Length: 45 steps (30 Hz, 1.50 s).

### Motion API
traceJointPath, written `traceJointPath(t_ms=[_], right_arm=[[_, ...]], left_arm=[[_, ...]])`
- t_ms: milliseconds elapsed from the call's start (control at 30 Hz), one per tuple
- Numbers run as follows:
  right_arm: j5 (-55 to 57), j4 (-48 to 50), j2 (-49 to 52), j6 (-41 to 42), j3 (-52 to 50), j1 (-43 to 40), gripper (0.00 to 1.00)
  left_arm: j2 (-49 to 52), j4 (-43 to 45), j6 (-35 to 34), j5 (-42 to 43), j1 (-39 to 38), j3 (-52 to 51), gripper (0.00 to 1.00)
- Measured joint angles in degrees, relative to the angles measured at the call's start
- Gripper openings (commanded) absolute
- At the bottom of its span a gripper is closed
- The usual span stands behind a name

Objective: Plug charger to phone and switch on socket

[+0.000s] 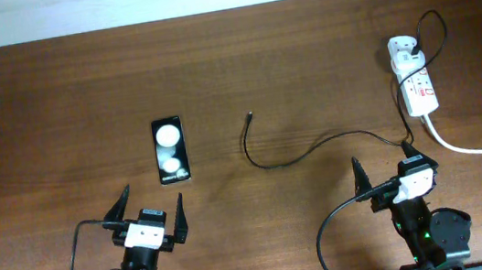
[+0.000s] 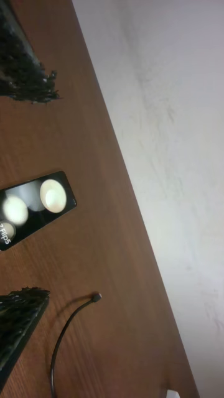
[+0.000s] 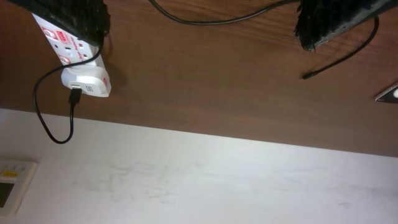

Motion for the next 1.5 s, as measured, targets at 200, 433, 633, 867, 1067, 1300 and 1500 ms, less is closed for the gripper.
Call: traceJointPath(t_ms=[200,433,633,867,1067,1300,1500], right_arm=[[0.0,0.0,0.0,0.0,0.0,0.0,0.99],[0.0,0.0,0.0,0.0,0.0,0.0,0.99],[0.0,0.0,0.0,0.0,0.0,0.0,0.99],[0.0,0.0,0.0,0.0,0.0,0.0,0.99],[0.0,0.0,0.0,0.0,0.0,0.0,0.99],[0.0,0.0,0.0,0.0,0.0,0.0,0.99],[0.0,0.0,0.0,0.0,0.0,0.0,0.99]], left_arm=[[0.0,0.0,0.0,0.0,0.0,0.0,0.99],[0.0,0.0,0.0,0.0,0.0,0.0,0.99],[0.0,0.0,0.0,0.0,0.0,0.0,0.99],[0.0,0.0,0.0,0.0,0.0,0.0,0.99],[0.0,0.0,0.0,0.0,0.0,0.0,0.99],[0.0,0.0,0.0,1.2,0.0,0.0,0.99],[0.0,0.2,-0.3,2.2,0.0,0.0,0.99]])
